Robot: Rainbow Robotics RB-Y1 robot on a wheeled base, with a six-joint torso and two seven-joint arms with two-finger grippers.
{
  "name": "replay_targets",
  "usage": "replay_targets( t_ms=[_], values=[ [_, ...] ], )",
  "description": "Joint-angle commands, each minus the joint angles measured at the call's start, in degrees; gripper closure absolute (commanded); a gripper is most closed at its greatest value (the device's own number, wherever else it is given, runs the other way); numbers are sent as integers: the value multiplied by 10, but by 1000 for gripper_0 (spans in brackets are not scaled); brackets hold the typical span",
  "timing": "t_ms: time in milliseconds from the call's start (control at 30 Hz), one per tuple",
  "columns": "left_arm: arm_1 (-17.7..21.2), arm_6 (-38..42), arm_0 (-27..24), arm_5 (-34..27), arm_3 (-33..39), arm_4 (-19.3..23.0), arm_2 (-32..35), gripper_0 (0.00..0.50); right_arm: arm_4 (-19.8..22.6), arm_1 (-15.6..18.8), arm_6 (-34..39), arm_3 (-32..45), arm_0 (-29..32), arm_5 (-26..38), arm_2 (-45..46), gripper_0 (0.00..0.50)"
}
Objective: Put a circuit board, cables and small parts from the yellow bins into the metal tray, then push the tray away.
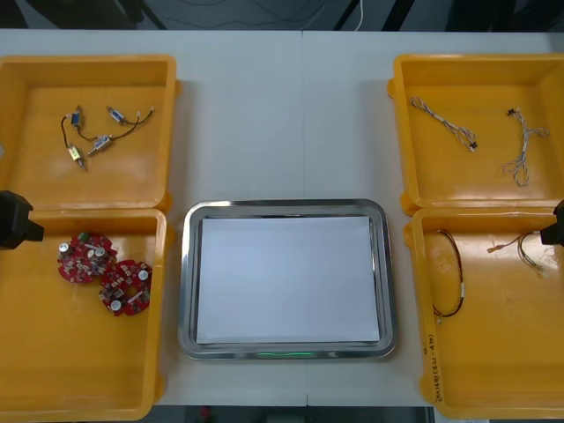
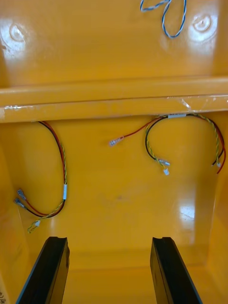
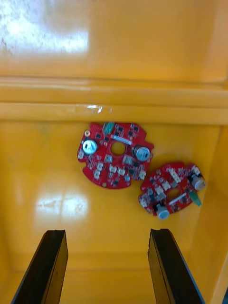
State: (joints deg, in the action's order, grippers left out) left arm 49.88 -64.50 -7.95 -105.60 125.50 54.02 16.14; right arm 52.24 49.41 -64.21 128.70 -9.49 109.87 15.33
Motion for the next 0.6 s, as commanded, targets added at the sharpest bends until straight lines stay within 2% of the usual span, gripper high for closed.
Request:
replay_targets(
  t_ms=[33, 233, 367, 533, 600],
  values=[
    [29, -58, 42, 55, 4, -18, 13, 0, -9, -26, -1, 22, 23, 1, 10, 0],
    [28, -66, 63, 87, 4, -22, 22, 0, -37, -55, -6, 37, 38, 1, -8, 0],
    [28, -69, 87, 135, 4, -23, 26, 0, -64, -73, -8, 37, 45, 1, -27, 0],
    [28, -72, 109, 177, 4, -27, 30, 0, -110, -81, -8, 37, 49, -4, -73, 0],
    [27, -74, 119, 190, 4, -30, 34, 0, -143, -84, -6, 37, 49, -20, -104, 0]
  ],
)
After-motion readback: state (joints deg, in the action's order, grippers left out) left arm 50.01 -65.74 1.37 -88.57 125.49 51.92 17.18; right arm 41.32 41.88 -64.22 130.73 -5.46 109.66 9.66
